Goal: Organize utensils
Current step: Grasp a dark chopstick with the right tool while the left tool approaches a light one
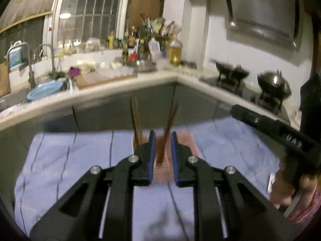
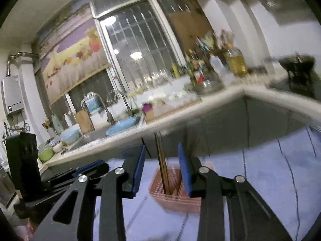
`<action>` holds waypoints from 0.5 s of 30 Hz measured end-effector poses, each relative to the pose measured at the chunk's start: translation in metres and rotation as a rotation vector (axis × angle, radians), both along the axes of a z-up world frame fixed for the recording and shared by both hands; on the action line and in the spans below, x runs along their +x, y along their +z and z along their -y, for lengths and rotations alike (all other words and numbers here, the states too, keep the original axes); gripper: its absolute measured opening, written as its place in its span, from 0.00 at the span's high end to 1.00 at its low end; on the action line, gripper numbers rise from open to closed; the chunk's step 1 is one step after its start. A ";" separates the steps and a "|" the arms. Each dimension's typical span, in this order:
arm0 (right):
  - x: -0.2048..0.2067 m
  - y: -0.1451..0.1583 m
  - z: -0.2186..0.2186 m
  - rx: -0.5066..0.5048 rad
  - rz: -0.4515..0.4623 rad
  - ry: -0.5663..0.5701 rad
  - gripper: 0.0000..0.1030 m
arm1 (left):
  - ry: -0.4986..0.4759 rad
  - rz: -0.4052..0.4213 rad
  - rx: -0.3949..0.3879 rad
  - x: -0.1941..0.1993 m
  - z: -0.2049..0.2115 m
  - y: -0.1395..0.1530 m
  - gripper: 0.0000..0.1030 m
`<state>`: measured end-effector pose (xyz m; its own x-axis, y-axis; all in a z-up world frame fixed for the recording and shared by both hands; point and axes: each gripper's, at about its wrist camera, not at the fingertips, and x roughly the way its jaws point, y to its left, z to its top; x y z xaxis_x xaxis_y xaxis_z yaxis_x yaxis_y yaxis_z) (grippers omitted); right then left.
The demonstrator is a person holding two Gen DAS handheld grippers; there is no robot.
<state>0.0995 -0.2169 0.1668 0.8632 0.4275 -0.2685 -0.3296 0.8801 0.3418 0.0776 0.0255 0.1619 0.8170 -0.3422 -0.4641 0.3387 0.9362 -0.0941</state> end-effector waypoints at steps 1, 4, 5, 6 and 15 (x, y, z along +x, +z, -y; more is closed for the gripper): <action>-0.010 -0.019 0.004 -0.003 -0.043 -0.007 0.68 | 0.012 -0.021 0.024 -0.011 0.002 -0.020 0.86; -0.034 -0.085 0.008 -0.051 -0.185 -0.041 0.72 | 0.023 -0.135 0.060 -0.031 0.003 -0.080 0.86; -0.040 -0.103 0.009 -0.063 -0.228 -0.046 0.73 | 0.025 -0.192 0.058 -0.036 0.002 -0.102 0.86; -0.046 -0.124 0.008 -0.068 -0.280 -0.050 0.76 | 0.025 -0.230 0.058 -0.039 0.002 -0.116 0.86; -0.073 -0.201 -0.009 -0.204 -0.469 -0.070 0.81 | 0.028 -0.378 0.096 -0.063 0.010 -0.178 0.86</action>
